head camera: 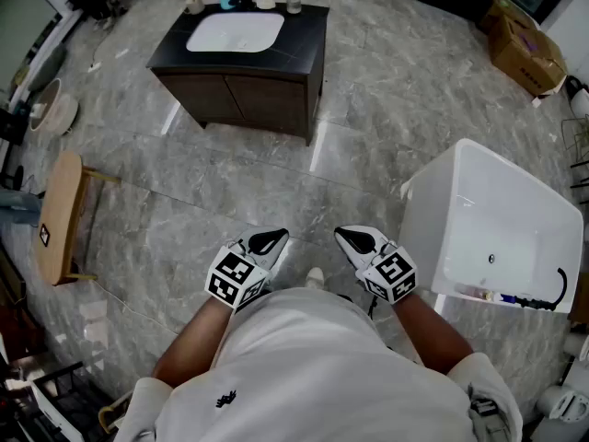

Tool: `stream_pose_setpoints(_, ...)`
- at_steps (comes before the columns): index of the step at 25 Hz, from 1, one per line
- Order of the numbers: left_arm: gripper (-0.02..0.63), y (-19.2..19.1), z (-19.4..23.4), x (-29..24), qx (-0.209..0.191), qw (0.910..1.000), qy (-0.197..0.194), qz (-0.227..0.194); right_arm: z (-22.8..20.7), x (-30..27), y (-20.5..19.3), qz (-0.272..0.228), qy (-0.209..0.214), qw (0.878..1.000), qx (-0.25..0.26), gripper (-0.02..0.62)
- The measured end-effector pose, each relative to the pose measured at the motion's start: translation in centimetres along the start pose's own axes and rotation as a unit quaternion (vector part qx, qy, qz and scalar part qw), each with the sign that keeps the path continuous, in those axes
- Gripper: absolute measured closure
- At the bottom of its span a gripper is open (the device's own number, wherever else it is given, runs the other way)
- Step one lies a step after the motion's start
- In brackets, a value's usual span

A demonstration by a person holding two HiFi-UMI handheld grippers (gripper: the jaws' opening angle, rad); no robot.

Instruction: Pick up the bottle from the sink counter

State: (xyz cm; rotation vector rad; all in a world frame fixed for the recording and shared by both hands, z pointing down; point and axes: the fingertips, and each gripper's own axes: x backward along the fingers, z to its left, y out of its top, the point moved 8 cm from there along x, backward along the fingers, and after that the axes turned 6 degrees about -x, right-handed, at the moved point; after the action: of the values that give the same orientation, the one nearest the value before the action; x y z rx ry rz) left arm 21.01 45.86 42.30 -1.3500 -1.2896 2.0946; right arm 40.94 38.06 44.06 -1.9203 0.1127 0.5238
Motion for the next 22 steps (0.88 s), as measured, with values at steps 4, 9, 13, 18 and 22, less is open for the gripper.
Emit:
stream_pose_setpoints(4,0.595,-0.4,0.4,0.0,0.004,0.9999,0.010,-0.002,-0.1,-0.6,0.2,-0.006,0.008,1.000,0.000,0.584)
stream_pose_setpoints(9,0.576,-1.0,0.5,0.4,0.016,0.9996,0.024,-0.005,-0.2,-1.2,0.0,-0.005,0.022,1.000,0.005,0.584)
stream_pose_setpoints(13,0.479,-0.4,2.2,0.8,0.019,0.9992,0.030,-0.016,-0.2,-2.5,-0.2,0.004,0.028,1.000,0.006,0.584)
stream_pose_setpoints(18,0.311,1.4,7.5,1.5,0.026,0.9968,0.049,-0.058,-0.2,-4.8,1.0,0.009,0.018,1.000,0.003,0.584)
stream_pose_setpoints(22,0.249,2.7,12.7,1.7,0.024,0.9941,0.048,-0.094,-0.5,-7.6,2.8,-0.003,0.003,1.000,-0.009,0.583)
